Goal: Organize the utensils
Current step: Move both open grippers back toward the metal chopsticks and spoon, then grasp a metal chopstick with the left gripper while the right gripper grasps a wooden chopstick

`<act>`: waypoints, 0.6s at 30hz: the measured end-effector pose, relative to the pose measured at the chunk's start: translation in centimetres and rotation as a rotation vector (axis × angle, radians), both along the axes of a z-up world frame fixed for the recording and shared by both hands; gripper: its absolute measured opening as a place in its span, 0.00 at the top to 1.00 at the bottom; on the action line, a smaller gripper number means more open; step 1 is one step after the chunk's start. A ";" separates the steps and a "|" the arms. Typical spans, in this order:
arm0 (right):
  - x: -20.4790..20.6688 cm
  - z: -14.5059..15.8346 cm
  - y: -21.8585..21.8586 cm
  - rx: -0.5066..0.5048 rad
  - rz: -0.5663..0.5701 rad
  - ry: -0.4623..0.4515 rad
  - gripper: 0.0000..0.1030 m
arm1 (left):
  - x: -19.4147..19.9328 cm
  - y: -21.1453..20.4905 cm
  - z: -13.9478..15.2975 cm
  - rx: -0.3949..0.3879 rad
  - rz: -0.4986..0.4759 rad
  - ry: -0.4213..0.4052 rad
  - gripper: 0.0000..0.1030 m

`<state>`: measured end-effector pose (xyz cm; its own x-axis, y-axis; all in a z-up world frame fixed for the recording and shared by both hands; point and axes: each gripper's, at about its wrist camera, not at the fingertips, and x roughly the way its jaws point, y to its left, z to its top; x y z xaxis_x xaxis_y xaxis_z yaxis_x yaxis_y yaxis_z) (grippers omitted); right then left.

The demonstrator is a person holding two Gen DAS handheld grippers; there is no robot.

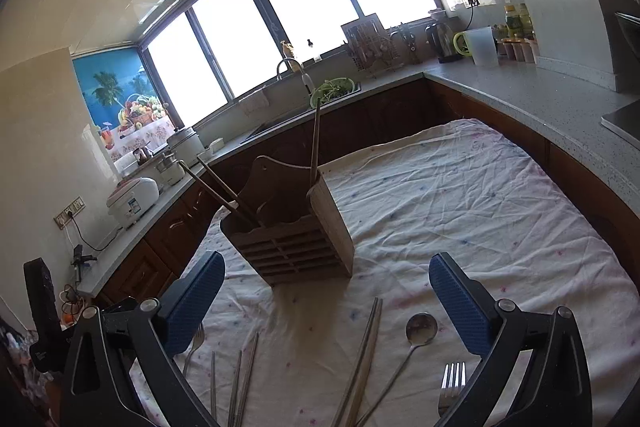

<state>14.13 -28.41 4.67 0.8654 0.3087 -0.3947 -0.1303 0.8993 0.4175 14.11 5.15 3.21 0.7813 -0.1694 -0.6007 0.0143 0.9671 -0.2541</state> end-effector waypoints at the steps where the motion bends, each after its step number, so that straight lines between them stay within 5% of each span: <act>1: -0.4 -0.4 -0.1 0.001 -0.003 0.006 0.00 | -0.3 0.0 -0.4 0.000 0.000 0.007 0.11; 18: -3.7 -5.7 1.8 -0.135 0.025 0.098 0.01 | -2.6 -1.0 -6.5 0.013 -0.008 0.132 0.11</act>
